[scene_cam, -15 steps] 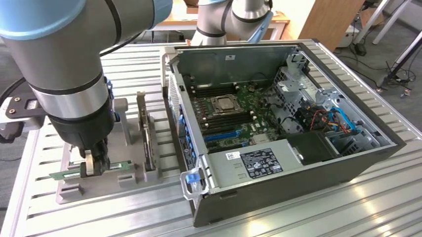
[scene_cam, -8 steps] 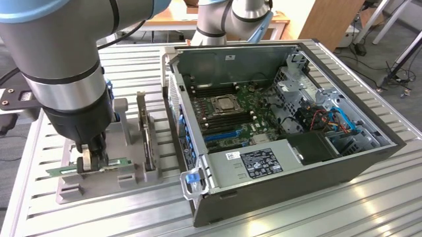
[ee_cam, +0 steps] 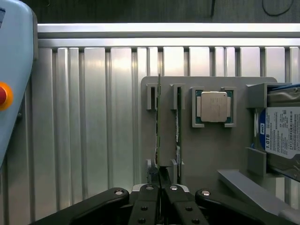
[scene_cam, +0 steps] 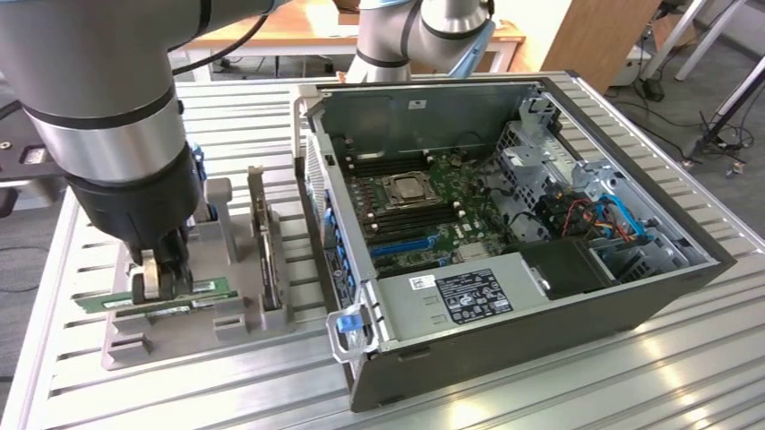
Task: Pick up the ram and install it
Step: 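Pick up the ram and move it above insertion slot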
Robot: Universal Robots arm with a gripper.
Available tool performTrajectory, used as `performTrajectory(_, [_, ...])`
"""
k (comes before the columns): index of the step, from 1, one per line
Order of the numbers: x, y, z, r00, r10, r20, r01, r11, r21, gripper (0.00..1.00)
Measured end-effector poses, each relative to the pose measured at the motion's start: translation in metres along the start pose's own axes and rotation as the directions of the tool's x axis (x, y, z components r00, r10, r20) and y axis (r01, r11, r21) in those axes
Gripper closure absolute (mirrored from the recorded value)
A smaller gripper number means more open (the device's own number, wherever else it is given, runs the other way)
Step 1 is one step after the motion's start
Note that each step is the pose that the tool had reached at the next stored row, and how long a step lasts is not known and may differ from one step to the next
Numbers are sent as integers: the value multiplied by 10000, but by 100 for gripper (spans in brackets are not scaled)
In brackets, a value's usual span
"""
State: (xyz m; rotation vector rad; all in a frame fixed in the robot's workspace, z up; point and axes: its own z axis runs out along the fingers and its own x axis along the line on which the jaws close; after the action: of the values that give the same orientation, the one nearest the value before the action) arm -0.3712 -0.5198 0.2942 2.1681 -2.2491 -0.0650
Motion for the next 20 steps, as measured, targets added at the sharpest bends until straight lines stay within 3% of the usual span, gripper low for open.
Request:
performTrajectory(12, [-4, 10, -222, 10000, -10, 0, 10, 10000, 0, 88])
performTrajectory(20, [-7, 18, -428, 10000, -13, 0, 13, 10000, -1, 88])
